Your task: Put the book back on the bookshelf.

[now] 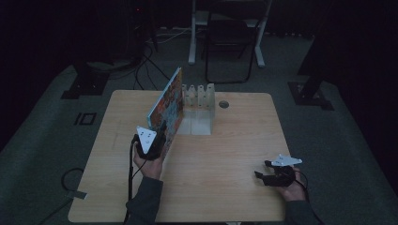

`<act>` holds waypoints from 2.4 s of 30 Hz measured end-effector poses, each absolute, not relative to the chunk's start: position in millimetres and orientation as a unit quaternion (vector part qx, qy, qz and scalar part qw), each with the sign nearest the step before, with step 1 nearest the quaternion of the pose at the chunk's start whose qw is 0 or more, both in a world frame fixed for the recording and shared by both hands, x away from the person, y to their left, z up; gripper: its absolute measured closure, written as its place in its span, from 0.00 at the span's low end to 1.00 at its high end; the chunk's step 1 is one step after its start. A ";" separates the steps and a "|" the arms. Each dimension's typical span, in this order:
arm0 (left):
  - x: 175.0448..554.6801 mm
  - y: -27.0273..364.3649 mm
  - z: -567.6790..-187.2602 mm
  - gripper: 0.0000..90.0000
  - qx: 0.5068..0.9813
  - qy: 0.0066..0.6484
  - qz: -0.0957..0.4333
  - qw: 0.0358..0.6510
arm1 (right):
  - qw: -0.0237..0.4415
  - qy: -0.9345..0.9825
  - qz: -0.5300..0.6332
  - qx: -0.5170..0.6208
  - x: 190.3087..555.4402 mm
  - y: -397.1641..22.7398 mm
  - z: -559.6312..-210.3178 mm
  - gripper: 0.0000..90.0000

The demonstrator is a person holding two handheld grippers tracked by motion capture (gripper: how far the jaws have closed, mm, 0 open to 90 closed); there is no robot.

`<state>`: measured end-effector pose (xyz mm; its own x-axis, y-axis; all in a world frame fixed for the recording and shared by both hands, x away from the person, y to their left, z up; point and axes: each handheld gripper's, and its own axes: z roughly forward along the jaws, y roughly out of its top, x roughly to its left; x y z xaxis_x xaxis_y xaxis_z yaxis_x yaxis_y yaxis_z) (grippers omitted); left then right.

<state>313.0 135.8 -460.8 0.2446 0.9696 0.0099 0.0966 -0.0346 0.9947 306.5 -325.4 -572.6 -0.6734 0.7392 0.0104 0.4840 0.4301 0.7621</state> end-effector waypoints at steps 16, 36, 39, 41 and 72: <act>321.6 128.8 -465.7 0.90 0.582 0.460 0.426 0.517 | 0.165 0.829 0.386 0.368 306.6 -325.5 -572.6 0.33; 329.8 127.1 -472.4 0.90 0.571 0.470 0.435 0.514 | 0.164 0.830 0.387 0.367 307.0 -325.9 -572.6 0.33; 331.5 125.9 -472.4 0.90 0.569 0.470 0.438 0.514 | 0.164 0.830 0.386 0.368 306.8 -325.8 -572.6 0.33; 332.8 125.5 -472.1 0.90 0.569 0.469 0.438 0.513 | 0.163 0.830 0.387 0.368 306.9 -326.0 -572.6 0.33; 343.1 120.7 -472.6 0.90 0.567 0.465 0.442 0.516 | 0.161 0.829 0.388 0.368 307.4 -326.5 -572.5 0.33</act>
